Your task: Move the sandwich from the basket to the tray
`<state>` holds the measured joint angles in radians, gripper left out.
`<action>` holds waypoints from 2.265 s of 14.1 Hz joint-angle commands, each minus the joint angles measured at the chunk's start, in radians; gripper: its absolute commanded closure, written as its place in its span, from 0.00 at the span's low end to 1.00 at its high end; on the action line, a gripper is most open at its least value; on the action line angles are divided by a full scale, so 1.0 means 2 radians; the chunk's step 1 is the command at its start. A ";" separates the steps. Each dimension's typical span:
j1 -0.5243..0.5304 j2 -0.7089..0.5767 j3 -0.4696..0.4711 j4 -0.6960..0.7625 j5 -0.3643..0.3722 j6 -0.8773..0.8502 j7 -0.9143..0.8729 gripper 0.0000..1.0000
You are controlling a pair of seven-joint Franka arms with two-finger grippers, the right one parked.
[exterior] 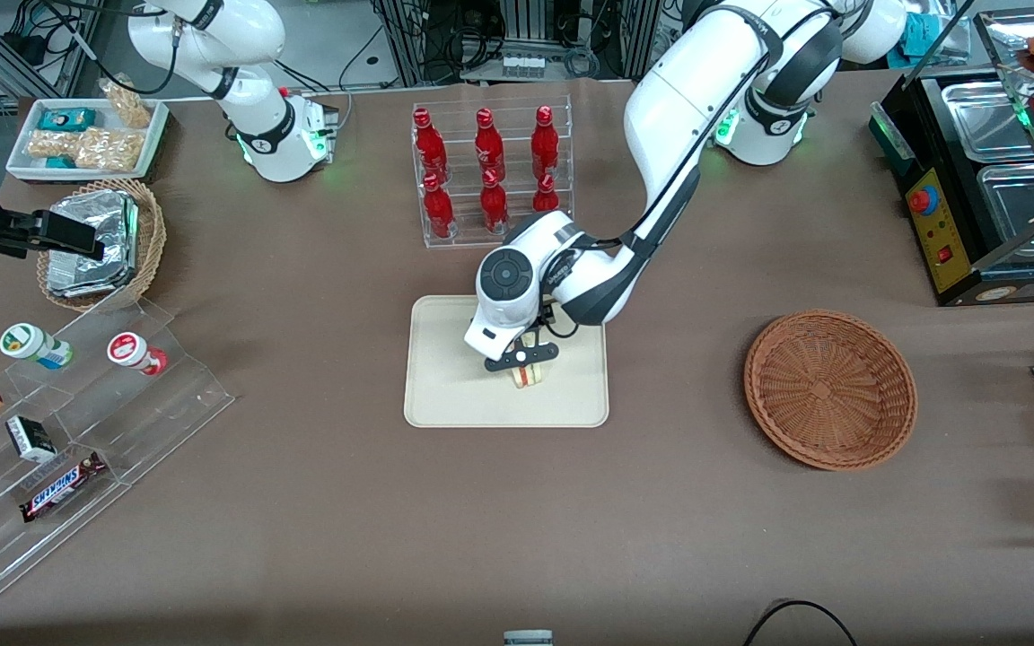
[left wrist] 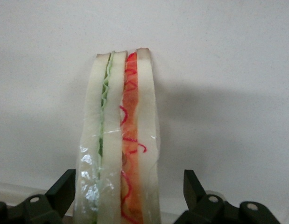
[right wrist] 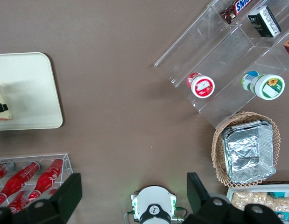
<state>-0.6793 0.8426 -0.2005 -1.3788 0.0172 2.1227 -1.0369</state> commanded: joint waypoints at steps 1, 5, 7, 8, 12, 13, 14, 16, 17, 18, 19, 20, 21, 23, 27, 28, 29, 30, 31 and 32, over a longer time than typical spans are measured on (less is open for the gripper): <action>-0.003 0.000 0.005 0.010 0.009 -0.002 -0.012 0.00; 0.008 -0.015 0.006 0.010 0.009 -0.009 -0.008 0.00; 0.011 -0.025 0.006 0.010 0.010 -0.033 -0.008 0.00; 0.014 -0.032 0.006 0.011 0.009 -0.049 -0.005 0.00; 0.049 -0.080 0.004 0.008 0.002 -0.094 -0.005 0.00; 0.060 -0.095 0.004 0.008 0.001 -0.119 -0.002 0.00; 0.072 -0.109 0.003 0.008 -0.008 -0.139 0.010 0.00; 0.096 -0.141 0.004 0.008 -0.032 -0.191 0.057 0.00; 0.121 -0.161 0.004 0.010 -0.045 -0.225 0.085 0.00; 0.149 -0.183 0.004 0.010 -0.057 -0.256 0.108 0.00; 0.164 -0.203 0.004 0.010 -0.058 -0.281 0.119 0.00; 0.173 -0.219 0.006 0.010 -0.051 -0.308 0.124 0.00; 0.187 -0.229 0.007 0.010 -0.041 -0.332 0.129 0.00; 0.224 -0.257 0.006 0.009 -0.011 -0.371 0.166 0.00; 0.295 -0.299 0.007 0.008 -0.002 -0.442 0.310 0.00; 0.319 -0.307 0.007 0.010 0.007 -0.453 0.346 0.00; 0.330 -0.318 0.007 0.010 0.016 -0.468 0.377 0.00; 0.334 -0.327 0.007 0.010 0.028 -0.480 0.403 0.00; 0.336 -0.331 0.007 0.011 0.043 -0.488 0.416 0.00; 0.336 -0.331 0.007 0.012 0.046 -0.498 0.414 0.00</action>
<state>-0.0017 0.2120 -0.1746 -1.3330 0.0730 1.1554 -0.2338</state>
